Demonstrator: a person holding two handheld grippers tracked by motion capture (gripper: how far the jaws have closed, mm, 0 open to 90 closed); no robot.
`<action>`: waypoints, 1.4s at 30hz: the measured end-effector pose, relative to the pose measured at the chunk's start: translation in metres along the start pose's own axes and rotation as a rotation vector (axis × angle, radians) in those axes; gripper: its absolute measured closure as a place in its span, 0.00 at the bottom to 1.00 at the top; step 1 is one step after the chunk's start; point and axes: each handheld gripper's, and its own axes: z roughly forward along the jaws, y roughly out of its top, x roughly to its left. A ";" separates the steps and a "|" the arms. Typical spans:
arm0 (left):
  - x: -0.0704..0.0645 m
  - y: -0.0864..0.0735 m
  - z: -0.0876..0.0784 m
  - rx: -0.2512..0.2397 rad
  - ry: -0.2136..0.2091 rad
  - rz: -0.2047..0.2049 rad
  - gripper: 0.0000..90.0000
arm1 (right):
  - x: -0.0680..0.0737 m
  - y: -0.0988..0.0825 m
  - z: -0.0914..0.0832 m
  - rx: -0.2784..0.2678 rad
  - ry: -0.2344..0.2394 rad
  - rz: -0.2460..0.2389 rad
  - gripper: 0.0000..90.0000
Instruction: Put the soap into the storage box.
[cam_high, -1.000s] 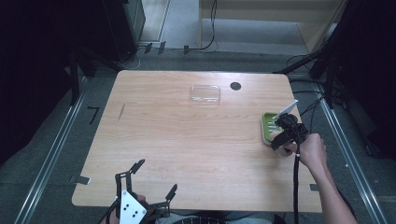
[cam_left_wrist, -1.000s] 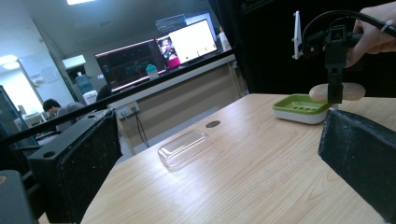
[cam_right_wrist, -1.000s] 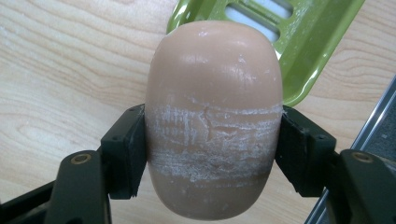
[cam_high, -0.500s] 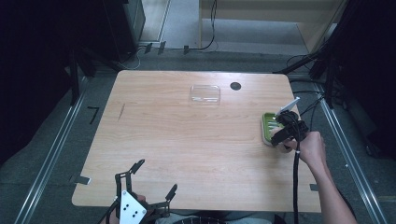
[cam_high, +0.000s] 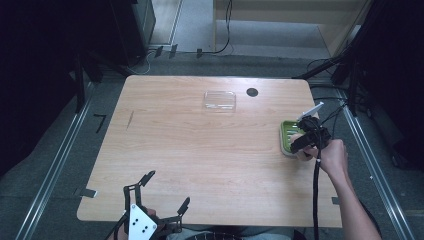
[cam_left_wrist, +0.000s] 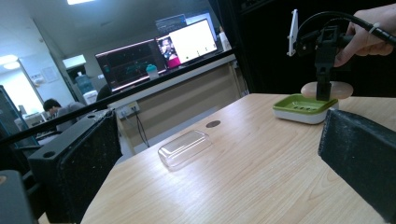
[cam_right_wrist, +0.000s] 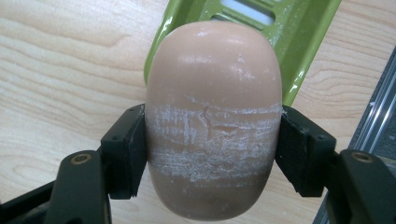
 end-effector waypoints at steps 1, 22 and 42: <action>0.000 0.000 0.000 0.000 0.000 0.000 0.00 | 0.000 0.001 0.000 0.001 0.000 0.001 0.37; 0.000 0.000 0.000 0.001 -0.001 -0.001 0.00 | -0.006 0.011 0.004 -0.056 0.016 0.055 0.37; 0.000 0.000 0.000 0.000 0.001 -0.003 0.00 | -0.003 0.025 0.007 -0.095 0.016 0.067 0.37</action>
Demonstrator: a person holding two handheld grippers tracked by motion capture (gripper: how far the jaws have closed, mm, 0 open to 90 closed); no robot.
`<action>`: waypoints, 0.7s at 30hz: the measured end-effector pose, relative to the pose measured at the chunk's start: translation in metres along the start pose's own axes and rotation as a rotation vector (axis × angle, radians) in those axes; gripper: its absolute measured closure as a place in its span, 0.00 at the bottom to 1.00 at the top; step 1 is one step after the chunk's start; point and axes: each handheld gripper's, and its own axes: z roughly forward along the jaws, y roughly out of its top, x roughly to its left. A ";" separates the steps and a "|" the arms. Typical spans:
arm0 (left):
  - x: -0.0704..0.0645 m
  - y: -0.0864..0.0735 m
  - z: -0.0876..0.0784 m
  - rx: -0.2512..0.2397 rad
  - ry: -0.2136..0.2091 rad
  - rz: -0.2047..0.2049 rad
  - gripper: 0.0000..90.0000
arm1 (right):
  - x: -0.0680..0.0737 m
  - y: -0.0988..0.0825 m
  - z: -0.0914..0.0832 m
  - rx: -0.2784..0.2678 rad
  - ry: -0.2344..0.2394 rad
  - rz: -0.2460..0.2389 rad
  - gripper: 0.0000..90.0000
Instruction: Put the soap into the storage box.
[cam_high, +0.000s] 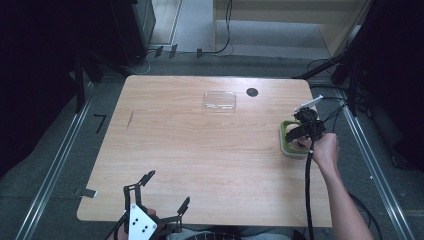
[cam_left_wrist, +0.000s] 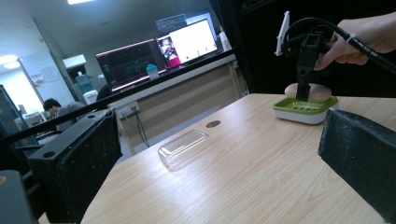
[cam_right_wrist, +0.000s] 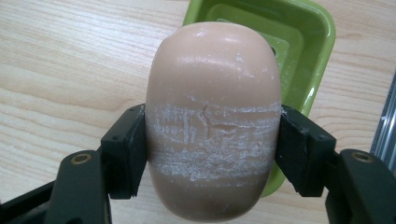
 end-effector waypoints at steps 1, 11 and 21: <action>0.000 0.000 0.000 0.000 0.000 -0.001 0.00 | 0.000 0.001 0.000 0.000 0.000 0.002 0.37; 0.000 0.000 0.000 0.000 0.000 0.000 0.00 | -0.005 0.004 0.007 -0.008 -0.002 0.026 0.37; 0.000 0.000 0.000 0.000 0.000 -0.001 0.00 | -0.009 0.006 0.014 -0.014 0.006 0.051 0.37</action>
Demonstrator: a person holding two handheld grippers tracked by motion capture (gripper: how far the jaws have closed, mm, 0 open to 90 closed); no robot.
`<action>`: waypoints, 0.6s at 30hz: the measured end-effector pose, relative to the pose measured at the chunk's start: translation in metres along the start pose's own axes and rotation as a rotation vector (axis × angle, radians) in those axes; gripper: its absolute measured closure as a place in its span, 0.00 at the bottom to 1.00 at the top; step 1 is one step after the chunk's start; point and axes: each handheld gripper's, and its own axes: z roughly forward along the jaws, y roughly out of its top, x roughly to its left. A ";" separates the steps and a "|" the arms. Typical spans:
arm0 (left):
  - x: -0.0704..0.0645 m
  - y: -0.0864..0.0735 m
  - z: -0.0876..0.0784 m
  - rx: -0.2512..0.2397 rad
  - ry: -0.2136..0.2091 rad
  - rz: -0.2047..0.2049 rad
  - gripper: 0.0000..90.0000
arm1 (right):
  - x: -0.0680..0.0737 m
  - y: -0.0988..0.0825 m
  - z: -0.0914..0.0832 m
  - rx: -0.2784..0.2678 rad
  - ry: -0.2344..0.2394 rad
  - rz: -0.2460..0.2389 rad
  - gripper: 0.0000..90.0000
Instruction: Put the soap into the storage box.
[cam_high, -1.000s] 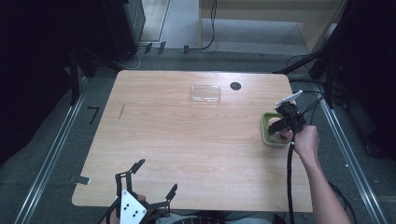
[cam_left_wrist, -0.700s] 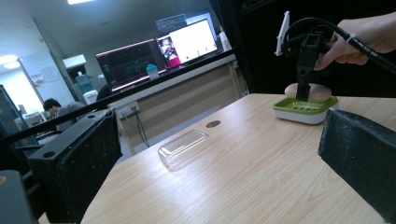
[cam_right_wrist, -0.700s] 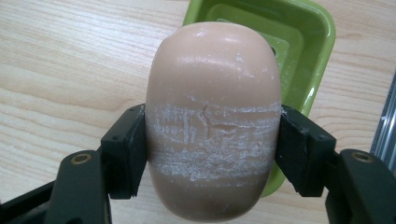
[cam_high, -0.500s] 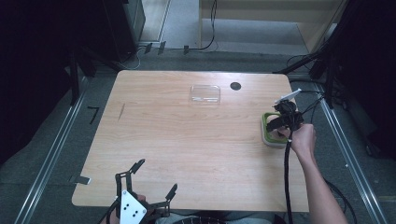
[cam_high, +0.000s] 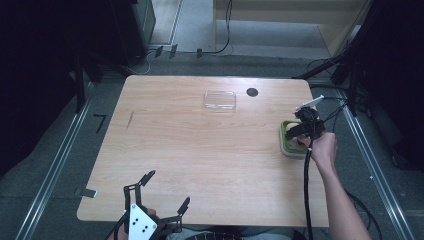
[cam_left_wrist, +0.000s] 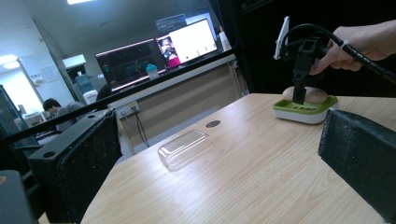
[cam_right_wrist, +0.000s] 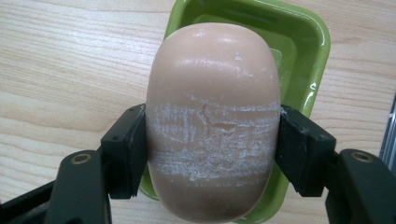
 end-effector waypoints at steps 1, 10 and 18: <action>0.000 0.000 0.000 0.000 0.000 0.000 0.00 | 0.000 0.000 0.001 0.000 -0.003 0.001 0.37; 0.000 0.000 0.000 0.000 -0.001 0.000 0.00 | -0.002 0.002 0.006 -0.010 -0.008 0.022 0.37; 0.000 0.000 0.000 0.001 -0.002 0.003 0.00 | -0.003 0.004 0.012 -0.011 -0.004 0.041 0.37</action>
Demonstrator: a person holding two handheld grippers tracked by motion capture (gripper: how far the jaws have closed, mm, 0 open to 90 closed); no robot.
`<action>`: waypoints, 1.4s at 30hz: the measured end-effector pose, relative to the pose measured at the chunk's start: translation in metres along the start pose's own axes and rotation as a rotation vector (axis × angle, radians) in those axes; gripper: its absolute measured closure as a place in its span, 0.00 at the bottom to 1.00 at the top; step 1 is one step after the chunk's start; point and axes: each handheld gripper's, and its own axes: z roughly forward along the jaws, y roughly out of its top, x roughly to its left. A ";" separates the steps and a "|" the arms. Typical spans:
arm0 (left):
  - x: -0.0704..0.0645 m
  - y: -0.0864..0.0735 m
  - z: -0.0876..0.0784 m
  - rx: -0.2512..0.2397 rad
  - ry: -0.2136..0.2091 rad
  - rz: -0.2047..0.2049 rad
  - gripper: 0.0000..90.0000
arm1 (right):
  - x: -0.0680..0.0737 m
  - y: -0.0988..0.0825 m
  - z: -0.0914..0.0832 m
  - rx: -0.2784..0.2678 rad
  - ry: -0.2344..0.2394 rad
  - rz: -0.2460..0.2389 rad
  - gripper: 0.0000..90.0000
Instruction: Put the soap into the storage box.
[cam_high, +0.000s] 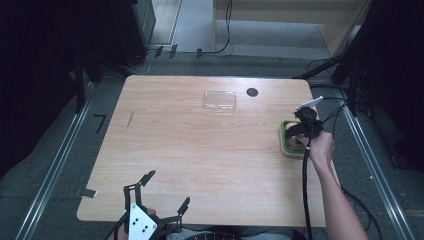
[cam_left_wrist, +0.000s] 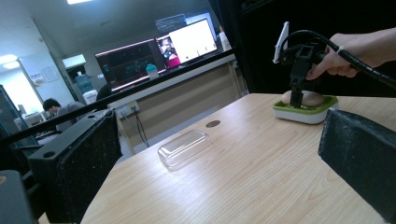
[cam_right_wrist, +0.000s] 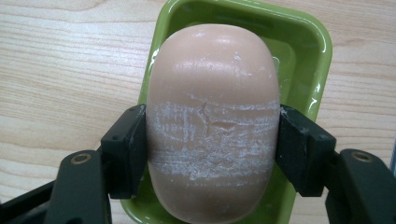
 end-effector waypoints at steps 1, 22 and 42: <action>0.000 0.000 0.000 0.000 0.001 -0.001 0.00 | 0.000 0.000 0.001 -0.002 -0.001 0.002 0.37; 0.000 0.000 0.000 -0.001 0.002 -0.004 0.00 | -0.002 0.001 0.011 -0.007 -0.015 0.033 0.37; 0.000 0.000 0.000 -0.001 0.001 -0.003 0.00 | -0.002 0.001 0.014 -0.001 -0.013 0.032 0.37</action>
